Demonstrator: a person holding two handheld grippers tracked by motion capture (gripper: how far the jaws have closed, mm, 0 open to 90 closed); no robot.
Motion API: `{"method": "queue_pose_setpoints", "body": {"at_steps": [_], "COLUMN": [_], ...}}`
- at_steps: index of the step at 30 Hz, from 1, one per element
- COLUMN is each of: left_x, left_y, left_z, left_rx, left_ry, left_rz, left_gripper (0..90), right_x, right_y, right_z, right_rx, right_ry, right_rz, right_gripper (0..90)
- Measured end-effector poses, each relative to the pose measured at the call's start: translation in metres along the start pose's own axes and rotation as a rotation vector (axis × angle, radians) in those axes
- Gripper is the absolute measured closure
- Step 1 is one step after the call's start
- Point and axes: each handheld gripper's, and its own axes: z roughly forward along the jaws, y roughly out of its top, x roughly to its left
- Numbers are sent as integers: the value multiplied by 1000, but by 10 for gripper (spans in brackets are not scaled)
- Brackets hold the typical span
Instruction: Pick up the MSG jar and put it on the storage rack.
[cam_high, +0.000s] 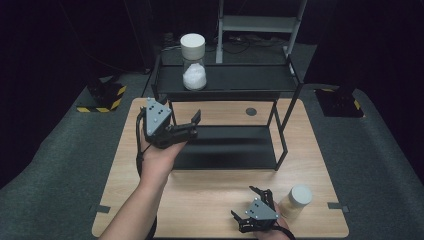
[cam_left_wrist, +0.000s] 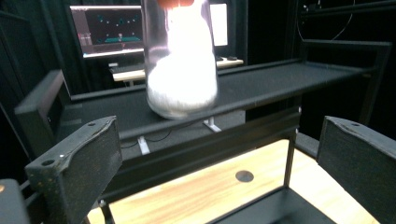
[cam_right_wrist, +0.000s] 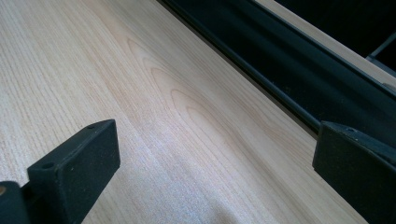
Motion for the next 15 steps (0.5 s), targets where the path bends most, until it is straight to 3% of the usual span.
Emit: {"method": "queue_pose_setpoints", "body": {"at_steps": [15], "left_x": [-13], "left_y": [-48], "left_z": [-13], "left_rx": [76], "left_ry": [-20], "left_rz": [15], "left_gripper": [4], "right_x": [0], "right_y": [0], "right_z": [0], "right_rx": [0], "right_ry": [0], "right_rz": [-7], "right_gripper": [0]}}
